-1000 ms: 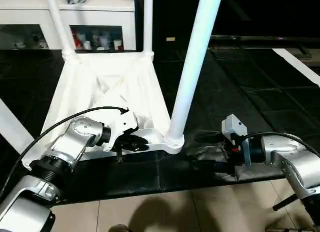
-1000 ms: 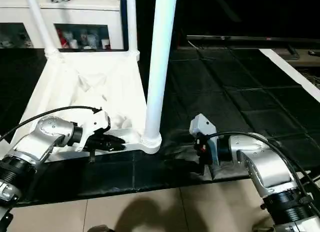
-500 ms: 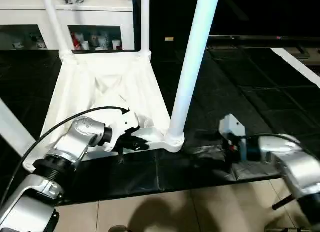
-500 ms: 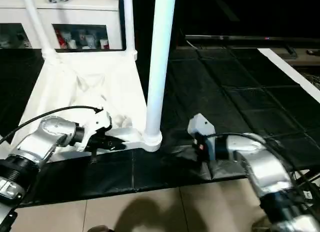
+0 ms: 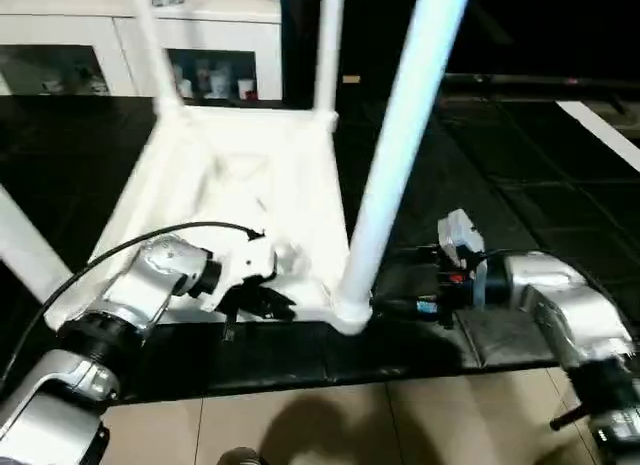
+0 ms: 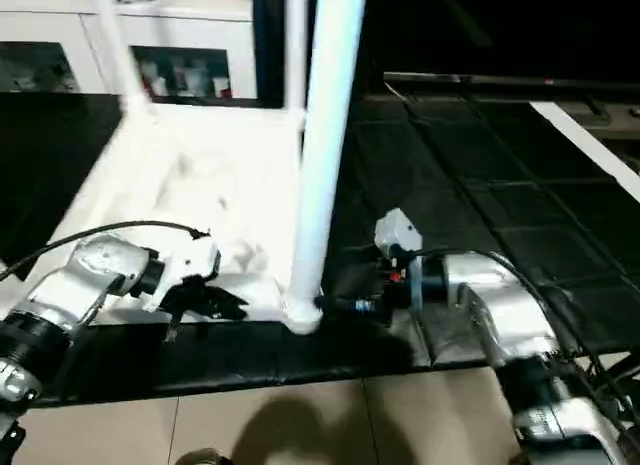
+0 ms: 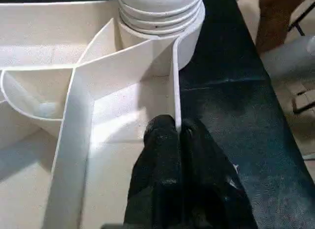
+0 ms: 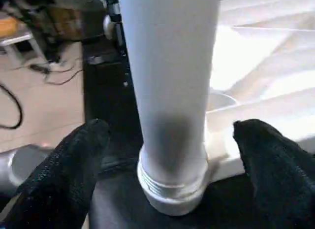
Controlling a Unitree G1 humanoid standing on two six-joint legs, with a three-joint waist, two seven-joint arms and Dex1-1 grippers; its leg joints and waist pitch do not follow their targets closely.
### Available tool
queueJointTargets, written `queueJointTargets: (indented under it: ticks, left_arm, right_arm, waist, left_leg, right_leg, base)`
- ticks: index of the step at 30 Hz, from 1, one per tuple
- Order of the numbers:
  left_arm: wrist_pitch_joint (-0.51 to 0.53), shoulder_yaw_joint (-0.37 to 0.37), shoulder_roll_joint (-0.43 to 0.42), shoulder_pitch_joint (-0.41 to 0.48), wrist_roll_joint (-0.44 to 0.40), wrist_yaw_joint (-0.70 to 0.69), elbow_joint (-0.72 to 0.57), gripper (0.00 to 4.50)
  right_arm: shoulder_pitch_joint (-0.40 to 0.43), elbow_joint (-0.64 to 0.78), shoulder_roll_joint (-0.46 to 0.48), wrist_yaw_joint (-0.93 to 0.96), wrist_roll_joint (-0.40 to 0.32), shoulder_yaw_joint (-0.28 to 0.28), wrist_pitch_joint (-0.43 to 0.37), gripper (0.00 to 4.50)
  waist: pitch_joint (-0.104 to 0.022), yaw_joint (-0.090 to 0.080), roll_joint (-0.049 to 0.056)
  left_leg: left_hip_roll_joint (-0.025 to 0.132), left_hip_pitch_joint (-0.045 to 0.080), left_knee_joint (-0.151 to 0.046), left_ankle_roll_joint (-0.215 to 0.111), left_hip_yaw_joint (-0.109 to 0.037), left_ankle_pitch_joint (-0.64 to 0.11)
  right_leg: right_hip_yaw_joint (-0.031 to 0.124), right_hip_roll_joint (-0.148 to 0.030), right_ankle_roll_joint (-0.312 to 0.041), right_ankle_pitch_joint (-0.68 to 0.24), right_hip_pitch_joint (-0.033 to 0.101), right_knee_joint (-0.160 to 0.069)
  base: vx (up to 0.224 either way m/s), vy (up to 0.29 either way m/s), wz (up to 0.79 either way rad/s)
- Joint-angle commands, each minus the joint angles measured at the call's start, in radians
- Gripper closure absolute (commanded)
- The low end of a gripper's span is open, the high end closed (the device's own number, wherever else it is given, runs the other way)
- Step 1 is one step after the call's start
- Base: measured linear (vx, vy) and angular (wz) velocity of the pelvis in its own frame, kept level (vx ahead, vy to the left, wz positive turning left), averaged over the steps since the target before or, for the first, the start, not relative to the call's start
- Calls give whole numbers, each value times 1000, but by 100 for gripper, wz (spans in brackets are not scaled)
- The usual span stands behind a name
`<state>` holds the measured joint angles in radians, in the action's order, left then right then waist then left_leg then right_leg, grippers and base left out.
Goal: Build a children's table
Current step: Rotate leg to tighten
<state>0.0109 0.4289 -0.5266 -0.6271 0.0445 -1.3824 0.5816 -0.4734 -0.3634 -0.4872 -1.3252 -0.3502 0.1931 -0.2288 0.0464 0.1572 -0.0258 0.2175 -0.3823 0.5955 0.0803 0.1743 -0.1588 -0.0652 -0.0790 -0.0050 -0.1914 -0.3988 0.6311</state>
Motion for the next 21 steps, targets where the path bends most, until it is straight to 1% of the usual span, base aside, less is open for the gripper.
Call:
queueJointTargets:
  ticks: [1,3,4,6,8,9,10,11,12,13,15,17,18,19,20,21]
  left_arm:
    - [-28,43,17,-17,-16,-57,-13,450]
    - [-32,45,19,-19,-14,-70,-17,450]
    - [-40,47,22,-20,-15,-79,-18,450]
    - [-48,48,23,-20,-19,-86,-14,450]
    - [-53,48,24,-20,-22,-87,-12,450]
    - [-57,49,25,-21,-26,-89,-9,450]
    - [-57,49,25,-21,-27,-89,-8,450]
    - [-59,49,26,-21,-29,-89,-8,450]
    - [-62,47,26,-20,-33,-90,-7,450]
    - [-63,47,27,-20,-33,-90,-7,450]
    - [-66,46,27,-21,-34,-89,-5,450]
    - [-71,44,30,-22,-38,-90,2,450]
    - [-74,43,31,-24,-41,-91,6,450]
    - [-77,42,32,-25,-44,-91,9,450]
    - [-77,42,32,-25,-44,-91,9,450]
    - [-77,42,33,-24,-45,-90,10,450]
  right_arm:
    - [-30,-51,3,-35,17,15,19,46]
    - [-50,-92,11,-61,30,23,37,66]
    - [-67,-124,18,-88,39,32,47,66]
    - [-82,-152,26,-106,46,39,56,88]
    - [-91,-170,29,-119,52,46,61,88]
    - [-103,-194,35,-128,58,52,71,108]
    - [-106,-200,36,-129,59,53,74,108]
    - [-113,-215,41,-133,59,56,79,122]
    - [-127,-245,52,-139,63,58,93,133]
    - [-130,-251,54,-141,64,58,96,133]
    - [-132,-255,58,-145,63,57,96,155]
    - [-144,-284,71,-163,72,55,110,176]
    - [-149,-297,77,-169,75,55,117,176]
    - [-153,-308,84,-173,75,55,122,190]
    - [-153,-308,84,-173,75,55,122,190]
    - [-155,-314,88,-177,74,55,125,215]
  waist:
    - [-65,-10,-5]
    - [-68,-8,-2]
    - [-68,-7,-6]
    - [-68,-5,-4]
    - [-69,-5,-4]
    - [-68,-3,-5]
    - [-68,-2,-5]
    - [-67,-2,-6]
    - [-68,-1,-5]
    - [-67,-3,-6]
    - [-66,-2,-6]
    - [-67,-3,-7]
    - [-67,-2,-6]
    - [-67,-2,-6]
    - [-67,-2,-6]
    - [-67,-2,-6]
  left_leg:
    - [19,25,-71,6,2,-249]
    - [18,24,-69,4,3,-237]
    - [18,23,-67,1,4,-226]
    - [18,22,-67,-6,5,-216]
    - [19,23,-66,-10,5,-210]
    - [20,23,-66,-11,5,-209]
    - [19,23,-66,-11,5,-212]
    - [19,22,-67,-9,5,-218]
    - [20,23,-67,-7,5,-222]
    - [19,22,-67,-5,5,-226]
    - [20,23,-69,-3,4,-235]
    - [20,22,-69,-3,4,-236]
    - [20,23,-69,-2,4,-237]
    - [20,24,-69,-3,4,-235]
    - [20,24,-69,-3,4,-235]
    - [21,24,-69,-4,4,-235]
  right_leg:
    - [41,-62,-208,-195,41,-73]
    - [39,-62,-216,-177,40,-71]
    - [39,-61,-220,-163,41,-69]
    - [39,-60,-222,-150,41,-67]
    - [39,-60,-227,-140,41,-66]
    - [38,-60,-228,-138,41,-65]
    - [38,-61,-229,-141,40,-65]
    - [39,-61,-227,-154,40,-67]
    - [38,-62,-226,-162,40,-67]
    - [39,-63,-226,-169,40,-68]
    - [39,-62,-215,-193,40,-70]
    - [39,-63,-216,-194,39,-70]
    - [39,-63,-216,-196,39,-71]
    - [39,-62,-219,-190,38,-70]
    - [39,-62,-219,-190,38,-70]
    - [39,-62,-224,-181,38,-68]
  base:
    - [0,0,0]
    - [0,0,0]
    - [0,0,0]
    - [0,0,0]
    - [0,0,0]
    - [0,0,0]
    - [0,0,0]
    - [0,0,0]
    - [0,0,0]
    - [0,0,0]
    - [0,0,0]
    - [0,0,0]
    - [0,0,0]
    - [0,0,0]
    - [0,0,0]
    - [0,0,0]
